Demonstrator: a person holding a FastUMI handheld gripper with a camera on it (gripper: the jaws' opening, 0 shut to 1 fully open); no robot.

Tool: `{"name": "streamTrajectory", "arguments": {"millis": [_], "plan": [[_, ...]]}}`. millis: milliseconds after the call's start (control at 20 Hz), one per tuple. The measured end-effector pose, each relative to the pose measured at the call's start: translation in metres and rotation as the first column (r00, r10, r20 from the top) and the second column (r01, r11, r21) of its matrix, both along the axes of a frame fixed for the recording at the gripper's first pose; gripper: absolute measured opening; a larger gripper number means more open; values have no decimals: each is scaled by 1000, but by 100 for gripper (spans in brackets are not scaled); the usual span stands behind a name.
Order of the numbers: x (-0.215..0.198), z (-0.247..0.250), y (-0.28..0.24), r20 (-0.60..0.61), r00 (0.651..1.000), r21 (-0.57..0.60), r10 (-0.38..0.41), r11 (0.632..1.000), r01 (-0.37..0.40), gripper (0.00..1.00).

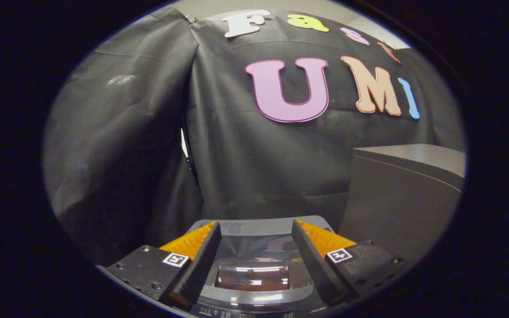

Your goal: Put the clothes into the washing machine and then close the washing machine lid.

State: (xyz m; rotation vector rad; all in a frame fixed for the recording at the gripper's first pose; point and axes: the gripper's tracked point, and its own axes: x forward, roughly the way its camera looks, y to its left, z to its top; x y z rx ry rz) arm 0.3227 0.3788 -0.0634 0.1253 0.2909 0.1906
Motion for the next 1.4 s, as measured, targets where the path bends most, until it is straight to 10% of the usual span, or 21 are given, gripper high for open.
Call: {"name": "streamTrajectory", "arguments": {"millis": [1400], "plan": [[-220,59,-114,158,987,59,-7,998,-3,97]]}}
